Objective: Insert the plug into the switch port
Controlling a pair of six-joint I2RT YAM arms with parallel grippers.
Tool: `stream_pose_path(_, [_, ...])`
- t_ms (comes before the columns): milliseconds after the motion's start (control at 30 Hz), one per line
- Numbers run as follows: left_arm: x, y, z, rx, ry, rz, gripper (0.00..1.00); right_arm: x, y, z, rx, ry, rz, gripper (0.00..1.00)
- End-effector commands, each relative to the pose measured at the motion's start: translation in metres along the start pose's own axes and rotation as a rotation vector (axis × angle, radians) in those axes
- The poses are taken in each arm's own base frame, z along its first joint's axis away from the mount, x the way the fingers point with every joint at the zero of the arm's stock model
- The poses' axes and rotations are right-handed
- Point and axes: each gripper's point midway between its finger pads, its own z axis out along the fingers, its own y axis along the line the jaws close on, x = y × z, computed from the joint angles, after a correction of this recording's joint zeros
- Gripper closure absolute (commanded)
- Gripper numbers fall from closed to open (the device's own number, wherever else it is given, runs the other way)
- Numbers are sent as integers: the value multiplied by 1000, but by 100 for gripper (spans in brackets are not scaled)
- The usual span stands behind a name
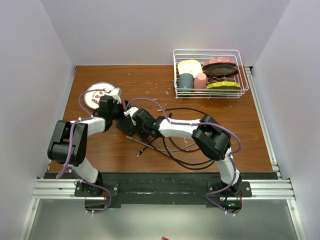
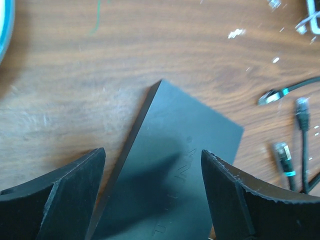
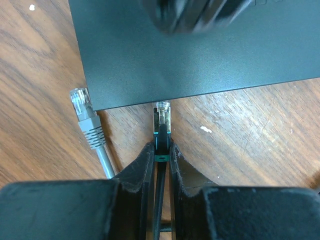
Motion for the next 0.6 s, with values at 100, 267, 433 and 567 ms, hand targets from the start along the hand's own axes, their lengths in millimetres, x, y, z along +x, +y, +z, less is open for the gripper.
stream_pose_path(100, [6,-1,9,22,26,15,21,19,-1,4,4,43,-33,100])
stream_pose_path(267, [20,4,9,8,53,-3,23,22,-5,3,23,57,-43,100])
stream_pose_path(433, [26,4,9,16,62,-14,26,24,-6,-2,29,59,-54,100])
stream_pose_path(567, [27,2,8,29,63,-15,36,26,-8,0,35,68,-60,100])
